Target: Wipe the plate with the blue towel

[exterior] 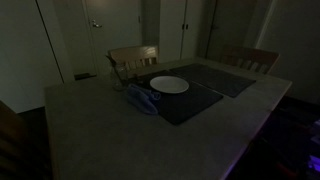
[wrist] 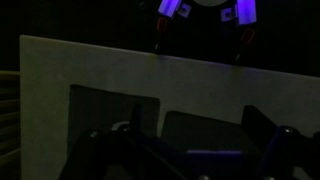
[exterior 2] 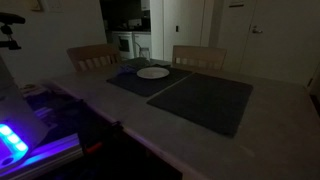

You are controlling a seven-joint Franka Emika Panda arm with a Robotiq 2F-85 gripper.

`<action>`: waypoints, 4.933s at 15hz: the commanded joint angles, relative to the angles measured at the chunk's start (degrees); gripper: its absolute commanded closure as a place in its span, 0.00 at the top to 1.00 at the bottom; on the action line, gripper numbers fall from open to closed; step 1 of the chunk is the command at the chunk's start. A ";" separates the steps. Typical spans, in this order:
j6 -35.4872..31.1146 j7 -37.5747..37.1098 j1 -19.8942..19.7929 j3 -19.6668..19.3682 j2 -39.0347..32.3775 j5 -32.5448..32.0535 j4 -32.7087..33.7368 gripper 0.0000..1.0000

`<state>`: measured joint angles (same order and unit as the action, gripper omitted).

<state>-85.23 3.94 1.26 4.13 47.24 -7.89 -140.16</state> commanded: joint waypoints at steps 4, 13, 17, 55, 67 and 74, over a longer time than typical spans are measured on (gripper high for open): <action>-3.25 0.54 2.16 -0.65 -3.37 -0.45 0.43 1.00; -21.18 2.33 5.40 -0.06 -18.13 -0.18 1.31 1.00; -28.84 1.83 6.21 0.76 -25.81 0.02 2.50 1.00; -52.64 -9.65 18.67 1.95 -84.03 -8.45 36.00 1.00; -49.32 -6.59 14.73 3.87 -75.95 -2.51 28.22 0.10; -32.83 -0.67 11.30 4.06 -64.85 1.25 26.16 0.01</action>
<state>-123.00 0.27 14.84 7.26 -23.00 -8.19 -111.28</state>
